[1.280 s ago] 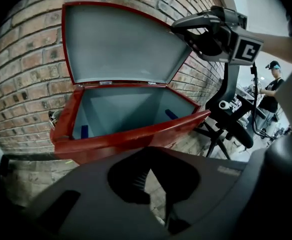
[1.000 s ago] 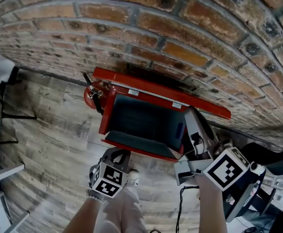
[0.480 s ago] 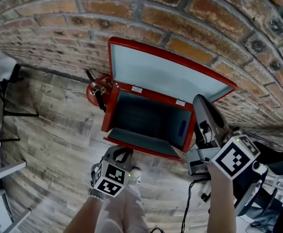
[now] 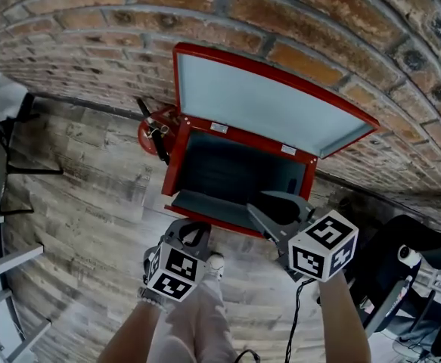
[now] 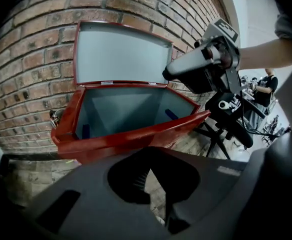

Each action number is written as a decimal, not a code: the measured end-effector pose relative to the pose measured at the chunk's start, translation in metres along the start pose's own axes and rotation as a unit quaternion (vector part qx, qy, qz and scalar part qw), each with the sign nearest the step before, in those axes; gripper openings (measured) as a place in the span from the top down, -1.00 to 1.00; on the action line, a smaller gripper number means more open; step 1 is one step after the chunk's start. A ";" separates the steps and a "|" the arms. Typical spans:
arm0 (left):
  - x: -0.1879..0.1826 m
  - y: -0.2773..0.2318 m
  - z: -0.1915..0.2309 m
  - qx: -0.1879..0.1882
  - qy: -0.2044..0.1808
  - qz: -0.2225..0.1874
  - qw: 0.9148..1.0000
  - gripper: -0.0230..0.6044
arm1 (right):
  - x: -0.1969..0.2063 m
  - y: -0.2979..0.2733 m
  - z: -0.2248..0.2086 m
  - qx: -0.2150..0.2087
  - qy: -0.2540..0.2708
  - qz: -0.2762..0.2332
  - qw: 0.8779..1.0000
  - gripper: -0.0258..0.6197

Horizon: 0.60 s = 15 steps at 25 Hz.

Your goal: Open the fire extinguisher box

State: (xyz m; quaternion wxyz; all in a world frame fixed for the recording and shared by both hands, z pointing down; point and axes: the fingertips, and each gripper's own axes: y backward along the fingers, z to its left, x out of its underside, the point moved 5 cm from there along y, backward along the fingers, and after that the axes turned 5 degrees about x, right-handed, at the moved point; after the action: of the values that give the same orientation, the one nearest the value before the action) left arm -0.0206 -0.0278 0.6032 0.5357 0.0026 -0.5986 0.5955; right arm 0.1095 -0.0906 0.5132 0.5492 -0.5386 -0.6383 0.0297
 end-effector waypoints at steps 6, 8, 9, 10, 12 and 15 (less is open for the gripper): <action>0.001 0.001 0.001 -0.001 -0.001 -0.003 1.000 0.92 | 0.035 -0.023 0.015 -0.057 0.048 0.092 0.993 0.58; 0.001 0.001 0.001 -0.001 0.000 -0.003 1.000 0.92 | 0.042 -0.027 0.019 -0.075 0.062 0.116 0.989 0.58; 0.002 0.002 0.001 0.000 0.000 -0.003 1.000 0.92 | 0.046 -0.029 0.021 -0.082 0.068 0.127 0.986 0.58; 0.002 0.002 0.001 0.000 0.001 -0.003 1.000 0.92 | 0.049 -0.031 0.022 -0.089 0.074 0.138 0.984 0.59; 0.003 0.003 0.001 0.000 0.002 -0.003 1.000 0.92 | 0.054 -0.035 0.025 -0.099 0.084 0.154 0.979 0.60; 0.005 0.003 0.000 0.001 0.001 -0.003 1.000 0.92 | 0.059 -0.038 0.027 -0.111 0.090 0.169 0.975 0.62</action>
State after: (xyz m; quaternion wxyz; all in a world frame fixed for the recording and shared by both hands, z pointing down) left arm -0.0244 -0.0240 0.6040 0.5377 0.0041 -0.5976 0.5947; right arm 0.0754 -0.0494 0.5657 0.5285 -0.6965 -0.4854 0.0020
